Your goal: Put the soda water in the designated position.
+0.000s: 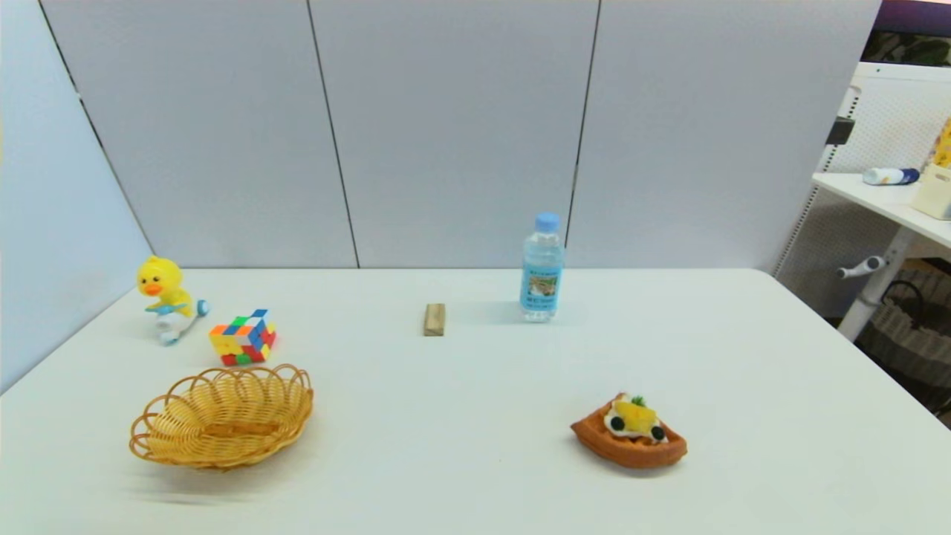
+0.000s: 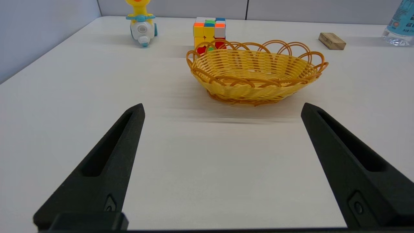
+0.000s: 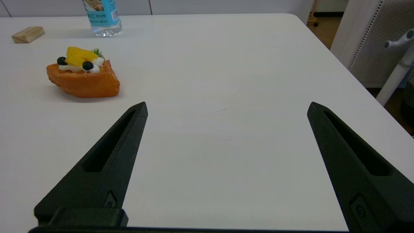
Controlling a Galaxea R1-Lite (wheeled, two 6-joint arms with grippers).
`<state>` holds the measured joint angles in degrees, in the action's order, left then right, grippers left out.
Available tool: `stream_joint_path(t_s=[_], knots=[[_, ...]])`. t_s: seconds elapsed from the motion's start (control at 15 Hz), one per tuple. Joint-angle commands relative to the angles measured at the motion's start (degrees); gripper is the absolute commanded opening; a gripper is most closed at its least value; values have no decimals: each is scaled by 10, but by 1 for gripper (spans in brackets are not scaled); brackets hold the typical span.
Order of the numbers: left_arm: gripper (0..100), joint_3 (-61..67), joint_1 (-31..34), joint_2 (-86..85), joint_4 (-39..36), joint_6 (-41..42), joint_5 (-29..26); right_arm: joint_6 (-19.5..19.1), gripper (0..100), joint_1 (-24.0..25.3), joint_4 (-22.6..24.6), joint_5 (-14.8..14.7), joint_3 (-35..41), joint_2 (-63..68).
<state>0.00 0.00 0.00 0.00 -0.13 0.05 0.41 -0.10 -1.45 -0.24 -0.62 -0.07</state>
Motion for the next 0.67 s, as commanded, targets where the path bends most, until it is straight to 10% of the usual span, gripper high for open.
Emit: stream_joint_path(t_s=[0.07, 0.67], knots=[[100, 0, 0, 0, 0, 0, 0, 0, 100, 0, 0, 0, 0, 1], [100, 0, 0, 0, 0, 0, 0, 0, 100, 0, 0, 0, 0, 1]])
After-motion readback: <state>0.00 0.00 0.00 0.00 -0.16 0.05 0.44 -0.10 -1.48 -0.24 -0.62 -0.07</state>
